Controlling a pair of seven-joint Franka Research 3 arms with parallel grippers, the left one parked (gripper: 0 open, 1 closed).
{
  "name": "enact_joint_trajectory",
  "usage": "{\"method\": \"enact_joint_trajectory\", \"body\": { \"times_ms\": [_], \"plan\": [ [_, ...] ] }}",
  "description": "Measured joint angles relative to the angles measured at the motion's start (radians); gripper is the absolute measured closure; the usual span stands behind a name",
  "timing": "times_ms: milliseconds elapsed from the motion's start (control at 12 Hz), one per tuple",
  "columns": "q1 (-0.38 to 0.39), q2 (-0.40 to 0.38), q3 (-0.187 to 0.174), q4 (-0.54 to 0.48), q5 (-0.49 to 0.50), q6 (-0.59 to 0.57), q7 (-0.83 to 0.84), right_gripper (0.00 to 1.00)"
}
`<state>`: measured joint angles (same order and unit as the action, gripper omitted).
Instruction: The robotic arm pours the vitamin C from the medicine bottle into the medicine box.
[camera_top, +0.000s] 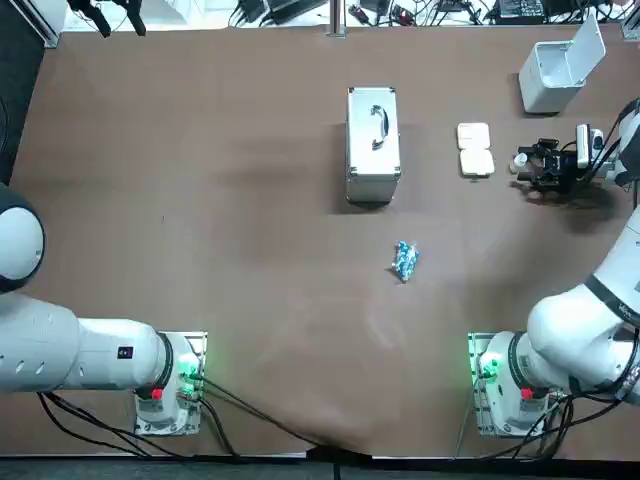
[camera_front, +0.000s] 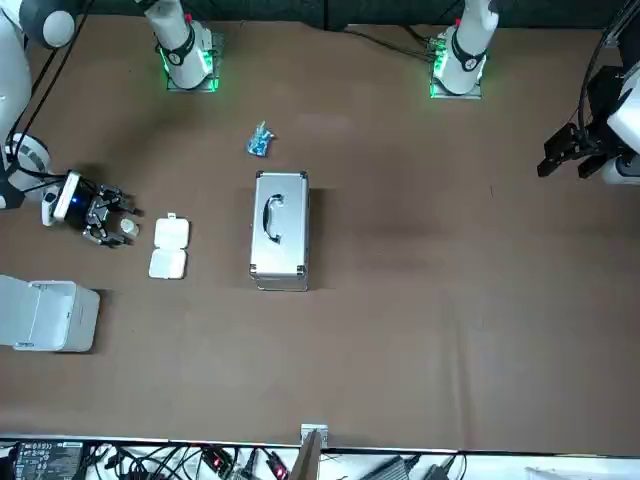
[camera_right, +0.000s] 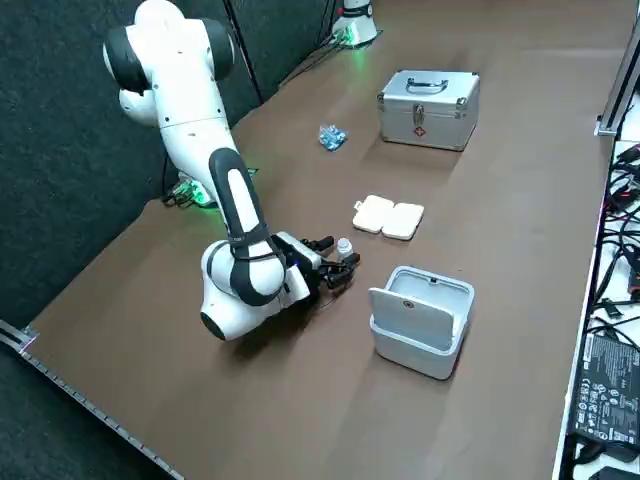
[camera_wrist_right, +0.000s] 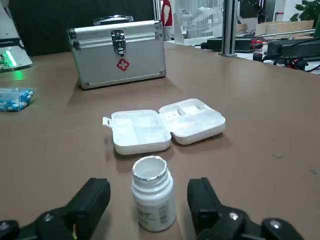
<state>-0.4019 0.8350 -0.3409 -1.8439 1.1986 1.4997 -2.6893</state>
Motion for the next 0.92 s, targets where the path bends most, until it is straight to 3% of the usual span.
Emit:
{"method": "enact_joint_trajectory", "body": {
  "times_ms": [917],
  "plan": [
    [0.0,0.012,0.001,0.002,0.0,0.001,0.0,0.2]
  ]
}}
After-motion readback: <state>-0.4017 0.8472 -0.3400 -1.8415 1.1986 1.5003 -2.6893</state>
